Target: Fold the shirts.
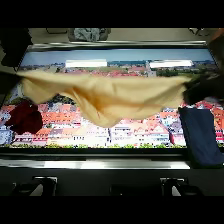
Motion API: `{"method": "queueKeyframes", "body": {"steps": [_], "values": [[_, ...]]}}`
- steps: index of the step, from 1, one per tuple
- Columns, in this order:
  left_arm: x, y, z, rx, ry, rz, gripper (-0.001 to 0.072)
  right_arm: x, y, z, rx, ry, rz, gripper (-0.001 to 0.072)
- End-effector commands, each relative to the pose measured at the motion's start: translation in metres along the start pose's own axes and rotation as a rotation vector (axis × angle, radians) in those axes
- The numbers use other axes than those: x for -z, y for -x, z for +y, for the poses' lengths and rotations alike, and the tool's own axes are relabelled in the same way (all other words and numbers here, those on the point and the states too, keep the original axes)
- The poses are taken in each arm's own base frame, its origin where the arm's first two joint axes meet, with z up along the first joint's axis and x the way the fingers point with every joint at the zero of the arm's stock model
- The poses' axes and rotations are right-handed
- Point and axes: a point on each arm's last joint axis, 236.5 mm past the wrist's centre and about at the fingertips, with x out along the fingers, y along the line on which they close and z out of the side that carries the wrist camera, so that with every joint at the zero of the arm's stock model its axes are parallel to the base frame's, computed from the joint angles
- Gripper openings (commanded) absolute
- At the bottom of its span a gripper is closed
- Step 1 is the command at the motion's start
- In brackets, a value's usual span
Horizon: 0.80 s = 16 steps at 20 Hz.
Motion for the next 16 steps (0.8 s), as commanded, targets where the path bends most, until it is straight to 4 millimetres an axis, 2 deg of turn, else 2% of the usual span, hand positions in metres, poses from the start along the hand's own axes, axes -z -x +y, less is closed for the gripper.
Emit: {"method": "queueKeyframes", "body": {"steps": [1, 3, 4, 5, 7, 10, 11, 14, 16], "values": [[-0.091, 0.111, -0.033, -0.038, -0.081, -0.363, 0.0026, -0.066, 0.110, -0.031, 0.213, 0.078, -0.214, 0.0050], [-0.110, 0.149, -0.041, -0.069, -0.082, -0.471, 0.0026, -0.069, 0.144, -0.034, 0.273, 0.088, -0.232, 0.0050], [-0.113, 0.162, -0.047, -0.066, -0.093, -0.498, 0.0026, -0.066, 0.154, -0.029, 0.263, 0.074, -0.224, 0.0050], [-0.113, 0.171, -0.053, -0.058, -0.098, -0.516, 0.0026, -0.057, 0.158, -0.021, 0.237, 0.060, -0.193, 0.0050], [-0.101, 0.171, -0.054, -0.059, -0.101, -0.474, 0.0026, -0.019, 0.153, 0.002, 0.139, 0.048, -0.037, 0.0050], [-0.077, 0.142, -0.042, -0.068, -0.076, -0.343, 0.0026, 0.055, 0.140, 0.035, -0.049, 0.019, 0.307, 0.0050], [-0.073, 0.132, -0.036, -0.071, -0.065, -0.321, 0.0027, 0.071, 0.135, 0.040, -0.100, 0.016, 0.397, 0.0051], [-0.074, 0.094, -0.016, -0.082, -0.053, -0.269, 0.0027, 0.088, 0.099, 0.048, -0.198, -0.036, 0.495, 0.0050], [-0.071, 0.049, 0.007, -0.096, -0.074, -0.184, 0.0027, 0.123, 0.063, 0.066, -0.321, -0.086, 0.631, 0.0050]]}}
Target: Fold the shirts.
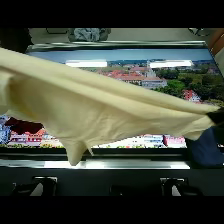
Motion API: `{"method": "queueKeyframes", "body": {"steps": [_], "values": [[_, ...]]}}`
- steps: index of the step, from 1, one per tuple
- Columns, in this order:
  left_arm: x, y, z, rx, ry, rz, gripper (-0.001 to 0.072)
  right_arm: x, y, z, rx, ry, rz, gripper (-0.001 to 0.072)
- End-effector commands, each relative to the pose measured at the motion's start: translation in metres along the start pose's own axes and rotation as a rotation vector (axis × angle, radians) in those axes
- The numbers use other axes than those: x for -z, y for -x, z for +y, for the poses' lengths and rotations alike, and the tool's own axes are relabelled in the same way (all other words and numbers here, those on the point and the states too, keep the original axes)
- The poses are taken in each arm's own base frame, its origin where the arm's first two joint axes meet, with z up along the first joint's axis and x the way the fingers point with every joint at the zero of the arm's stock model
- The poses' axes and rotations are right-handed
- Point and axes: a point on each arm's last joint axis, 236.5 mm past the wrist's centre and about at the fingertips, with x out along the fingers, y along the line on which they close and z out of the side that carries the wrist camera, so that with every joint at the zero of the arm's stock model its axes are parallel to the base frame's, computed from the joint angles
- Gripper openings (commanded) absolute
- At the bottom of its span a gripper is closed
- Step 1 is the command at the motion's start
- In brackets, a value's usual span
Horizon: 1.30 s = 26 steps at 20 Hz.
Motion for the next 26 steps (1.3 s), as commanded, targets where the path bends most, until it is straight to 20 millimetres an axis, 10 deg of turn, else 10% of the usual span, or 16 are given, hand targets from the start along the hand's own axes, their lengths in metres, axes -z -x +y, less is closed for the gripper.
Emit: {"method": "queueKeyframes", "body": {"steps": [1, 3, 7, 12, 14, 15, 16, 17, 18, 22, 26], "values": [[0.032, -0.072, 0.034, -0.020, -0.009, 0.143, 0.0027, 0.046, -0.072, 0.022, -0.226, -0.061, 0.288, 0.0050], [0.078, -0.139, 0.060, -0.022, 0.040, 0.299, 0.0028, 0.069, -0.143, 0.022, -0.298, -0.112, 0.401, 0.0050], [0.201, -0.268, 0.103, -0.010, 0.094, 0.563, 0.0028, 0.051, -0.294, -0.005, -0.301, -0.247, 0.334, 0.0050], [0.316, -0.336, 0.113, 0.040, 0.274, 0.743, 0.0029, 0.008, -0.400, 0.010, -0.449, -0.586, 0.176, 0.0051], [0.334, -0.343, 0.110, 0.038, 0.346, 0.776, 0.0144, -0.015, -0.411, 0.005, -0.458, -0.660, 0.075, 0.0052], [0.338, -0.342, 0.110, 0.035, 0.359, 0.791, 0.0385, -0.026, -0.409, -0.002, -0.450, -0.650, 0.026, 0.0126], [0.340, -0.337, 0.112, 0.036, 0.357, 0.813, 0.0694, -0.037, -0.401, -0.012, -0.451, -0.620, -0.010, 0.0393], [0.342, -0.326, 0.118, 0.031, 0.344, 0.860, 0.0720, -0.047, -0.385, -0.025, -0.464, -0.562, -0.042, 0.0646], [0.346, -0.307, 0.132, 0.005, 0.315, 0.937, 0.0720, -0.051, -0.365, -0.039, -0.477, -0.500, -0.057, 0.0681], [0.391, -0.213, 0.186, -0.145, 0.339, 1.294, 0.0720, 0.038, -0.309, -0.107, -0.377, -0.504, 0.195, 0.0660], [0.451, -0.181, 0.158, -0.060, 0.478, 1.402, 0.0627, 0.120, -0.290, -0.087, -0.437, -0.477, 0.484, 0.0618]]}}
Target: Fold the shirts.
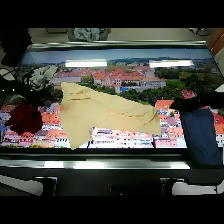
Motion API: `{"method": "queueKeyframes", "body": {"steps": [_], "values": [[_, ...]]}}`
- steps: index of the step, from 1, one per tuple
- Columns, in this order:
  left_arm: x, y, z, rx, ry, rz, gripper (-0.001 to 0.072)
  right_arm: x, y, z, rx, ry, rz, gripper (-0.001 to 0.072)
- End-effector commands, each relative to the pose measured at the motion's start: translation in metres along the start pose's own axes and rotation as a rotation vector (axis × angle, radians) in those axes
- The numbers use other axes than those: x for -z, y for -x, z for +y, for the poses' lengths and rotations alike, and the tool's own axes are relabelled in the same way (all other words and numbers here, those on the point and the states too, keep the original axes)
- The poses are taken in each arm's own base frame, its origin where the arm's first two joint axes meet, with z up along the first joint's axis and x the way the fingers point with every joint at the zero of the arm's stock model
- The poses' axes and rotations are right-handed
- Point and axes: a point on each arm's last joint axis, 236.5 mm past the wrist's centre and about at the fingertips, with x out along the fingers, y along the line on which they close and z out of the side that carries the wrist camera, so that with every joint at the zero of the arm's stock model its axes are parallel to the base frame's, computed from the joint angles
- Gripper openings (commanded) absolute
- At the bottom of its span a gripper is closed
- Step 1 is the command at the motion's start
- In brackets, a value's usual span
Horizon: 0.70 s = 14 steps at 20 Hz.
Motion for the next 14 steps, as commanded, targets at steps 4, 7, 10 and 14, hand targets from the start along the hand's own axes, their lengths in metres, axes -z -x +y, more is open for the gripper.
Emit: {"method": "queueKeyframes", "body": {"steps": [4, 7, 10, 14], "values": [[0.056, -0.064, 0.008, 0.044, 0.055, 0.140, 0.0624, 0.073, -0.010, -0.002, -0.017, -0.011, 0.259, 0.0624], [0.050, -0.075, 0.002, 0.033, 0.039, 0.110, 0.0623, 0.070, -0.018, 0.003, 0.001, 0.031, 0.271, 0.0626], [0.041, -0.083, -0.004, 0.024, 0.018, 0.073, 0.0606, 0.075, -0.022, 0.001, 0.032, 0.055, 0.299, 0.0628], [0.043, -0.098, -0.009, 0.017, 0.004, 0.096, 0.0504, 0.112, -0.043, 0.005, -0.011, 0.009, 0.383, 0.0645]]}}
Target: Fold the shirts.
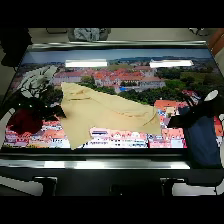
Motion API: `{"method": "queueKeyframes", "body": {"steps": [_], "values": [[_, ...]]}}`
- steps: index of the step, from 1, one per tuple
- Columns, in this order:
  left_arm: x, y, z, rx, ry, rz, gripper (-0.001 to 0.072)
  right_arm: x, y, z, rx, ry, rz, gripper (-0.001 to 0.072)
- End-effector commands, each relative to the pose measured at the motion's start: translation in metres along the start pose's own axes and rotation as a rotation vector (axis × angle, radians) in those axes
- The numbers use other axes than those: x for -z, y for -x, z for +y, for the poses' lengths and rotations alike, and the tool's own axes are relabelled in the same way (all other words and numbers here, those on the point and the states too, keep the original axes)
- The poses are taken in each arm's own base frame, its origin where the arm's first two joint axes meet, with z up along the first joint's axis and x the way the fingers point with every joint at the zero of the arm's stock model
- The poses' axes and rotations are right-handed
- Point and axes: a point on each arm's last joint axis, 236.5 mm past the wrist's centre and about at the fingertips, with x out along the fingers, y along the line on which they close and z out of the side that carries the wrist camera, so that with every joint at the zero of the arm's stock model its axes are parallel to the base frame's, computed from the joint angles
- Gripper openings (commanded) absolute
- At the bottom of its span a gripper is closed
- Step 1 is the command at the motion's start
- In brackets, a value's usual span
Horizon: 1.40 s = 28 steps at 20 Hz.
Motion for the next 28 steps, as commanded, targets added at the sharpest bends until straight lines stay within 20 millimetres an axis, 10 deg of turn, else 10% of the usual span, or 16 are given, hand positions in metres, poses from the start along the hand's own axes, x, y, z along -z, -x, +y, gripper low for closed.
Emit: {"method": "queueKeyframes", "body": {"steps": [1, 3, 14, 15, 17, 19, 23, 26, 28], "values": [[-0.003, -0.013, -0.002, -0.015, -0.015, -0.001, 0.0280, 0.022, -0.028, 0.007, -0.042, -0.031, 0.060, 0.0645], [-0.003, -0.012, -0.003, -0.014, -0.017, 0.000, 0.0029, 0.022, -0.041, 0.017, -0.094, -0.056, 0.040, 0.0646], [-0.007, 0.027, -0.020, -0.010, -0.063, -0.096, 0.0029, -0.014, -0.073, 0.044, -0.159, -0.129, -0.108, 0.0585], [-0.006, 0.028, -0.021, -0.009, -0.064, -0.094, 0.0029, -0.022, -0.079, 0.049, -0.136, -0.099, -0.116, 0.0519], [0.002, 0.032, -0.022, -0.007, -0.065, -0.066, 0.0027, -0.034, -0.078, 0.052, -0.094, -0.069, -0.135, 0.0058], [0.001, 0.053, -0.024, -0.027, -0.093, -0.096, 0.0027, -0.048, -0.054, 0.055, -0.074, -0.015, -0.180, 0.0048], [-0.022, 0.200, -0.077, -0.065, -0.259, -0.481, 0.0026, -0.085, 0.092, 0.068, 0.186, 0.253, -0.410, 0.0047], [0.026, 0.392, -0.171, -0.024, -0.421, -0.978, 0.0026, -0.081, 0.304, 0.123, 0.609, 0.459, -0.844, 0.0048], [0.105, 0.510, -0.224, 0.028, -0.537, -1.326, 0.0026, -0.023, 0.447, 0.187, 0.904, 0.521, -1.198, 0.0048]]}}
